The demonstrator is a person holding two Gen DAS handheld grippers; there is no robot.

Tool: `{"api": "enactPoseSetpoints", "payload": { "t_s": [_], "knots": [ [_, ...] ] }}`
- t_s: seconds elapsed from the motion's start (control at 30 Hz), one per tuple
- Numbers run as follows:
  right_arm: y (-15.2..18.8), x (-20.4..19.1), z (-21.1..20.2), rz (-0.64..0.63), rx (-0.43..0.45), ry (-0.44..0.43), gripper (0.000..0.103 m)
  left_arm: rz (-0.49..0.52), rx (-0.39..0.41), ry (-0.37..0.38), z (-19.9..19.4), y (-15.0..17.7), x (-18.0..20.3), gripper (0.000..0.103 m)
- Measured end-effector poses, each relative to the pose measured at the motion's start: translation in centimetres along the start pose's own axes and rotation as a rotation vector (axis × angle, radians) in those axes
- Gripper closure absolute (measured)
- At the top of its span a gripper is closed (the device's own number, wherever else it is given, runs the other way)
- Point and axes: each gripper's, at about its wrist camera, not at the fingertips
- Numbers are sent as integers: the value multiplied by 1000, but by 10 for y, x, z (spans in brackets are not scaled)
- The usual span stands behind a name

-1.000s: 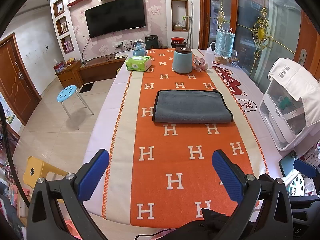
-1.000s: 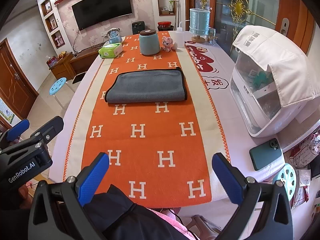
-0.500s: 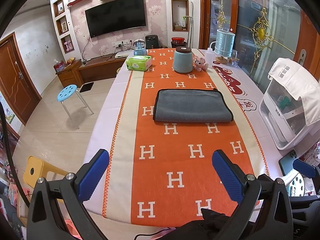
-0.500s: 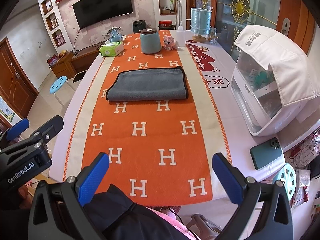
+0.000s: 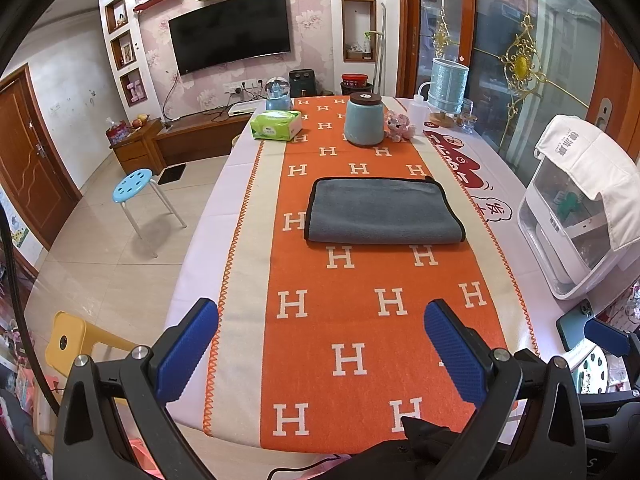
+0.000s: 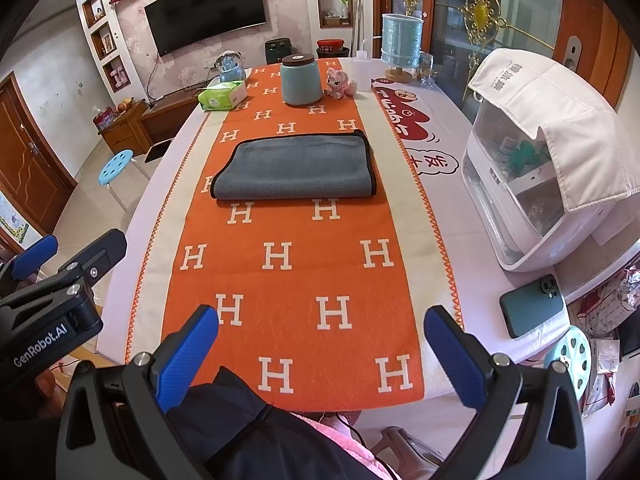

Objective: Fold towel

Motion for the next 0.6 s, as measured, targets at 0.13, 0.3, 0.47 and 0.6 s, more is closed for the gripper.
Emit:
{"api": "enactPoseSetpoints", "payload": {
  "t_s": [0.13,0.3,0.47,0.6],
  "knots": [
    [-1,0,0,0,0,0,0,-1,0,-1,0,0,0,1],
    [-1,0,0,0,-2,0,0,-1,0,-1,0,0,0,1],
    [0,1,0,0,-4,-1,0,-1,-1,0,0,0,0,1],
    [-2,0,1,0,-4,0,0,-2,-1,-1,0,0,0,1]
  ]
}}
Point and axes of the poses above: each gripper's, at about its wrist camera, not at the fingertips, and z roughly the way its jaws point, x to its right, y to its underside, and after that the axes turned 6 degrees about -z, right-handed
